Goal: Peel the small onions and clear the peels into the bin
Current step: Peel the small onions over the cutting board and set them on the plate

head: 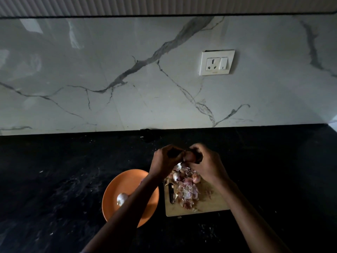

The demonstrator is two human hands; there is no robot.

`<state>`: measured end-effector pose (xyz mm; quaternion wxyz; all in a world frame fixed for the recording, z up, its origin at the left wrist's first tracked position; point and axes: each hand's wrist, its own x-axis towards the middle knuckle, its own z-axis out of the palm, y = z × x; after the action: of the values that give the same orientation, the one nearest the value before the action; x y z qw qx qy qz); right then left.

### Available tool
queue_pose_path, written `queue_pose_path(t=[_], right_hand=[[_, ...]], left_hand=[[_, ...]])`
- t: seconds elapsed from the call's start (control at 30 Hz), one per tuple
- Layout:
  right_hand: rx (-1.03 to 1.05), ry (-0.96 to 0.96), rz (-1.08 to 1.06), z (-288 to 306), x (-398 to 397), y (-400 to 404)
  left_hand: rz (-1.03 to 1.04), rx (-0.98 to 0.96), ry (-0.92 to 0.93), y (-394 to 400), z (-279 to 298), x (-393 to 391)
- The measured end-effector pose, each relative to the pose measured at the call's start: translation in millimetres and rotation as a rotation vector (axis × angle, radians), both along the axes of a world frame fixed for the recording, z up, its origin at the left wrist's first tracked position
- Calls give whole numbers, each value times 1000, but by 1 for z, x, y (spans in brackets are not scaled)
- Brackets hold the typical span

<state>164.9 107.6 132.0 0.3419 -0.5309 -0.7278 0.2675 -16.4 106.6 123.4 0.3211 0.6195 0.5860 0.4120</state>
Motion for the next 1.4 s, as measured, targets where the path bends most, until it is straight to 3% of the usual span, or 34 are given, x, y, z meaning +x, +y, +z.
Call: queue_pose_path(t=[0.17,0.33,0.67,0.97,1.4], right_hand=[[15,88,-13,-5,1,-2],[-4,138,-10,-17,6,0],[163,106,78,-14,7,3],[165,88,96,-12,4,4],[125,181,38,-21,9,-2]], left_hand=[[-56,-85,-241,-2,3,2],[-81,-63,-189,0,-1,-6],[-63,-215,-386,2,4,-8],[-4,-177,-503,-2,-2,-3],[70,-70,-443,-4,-14,11]])
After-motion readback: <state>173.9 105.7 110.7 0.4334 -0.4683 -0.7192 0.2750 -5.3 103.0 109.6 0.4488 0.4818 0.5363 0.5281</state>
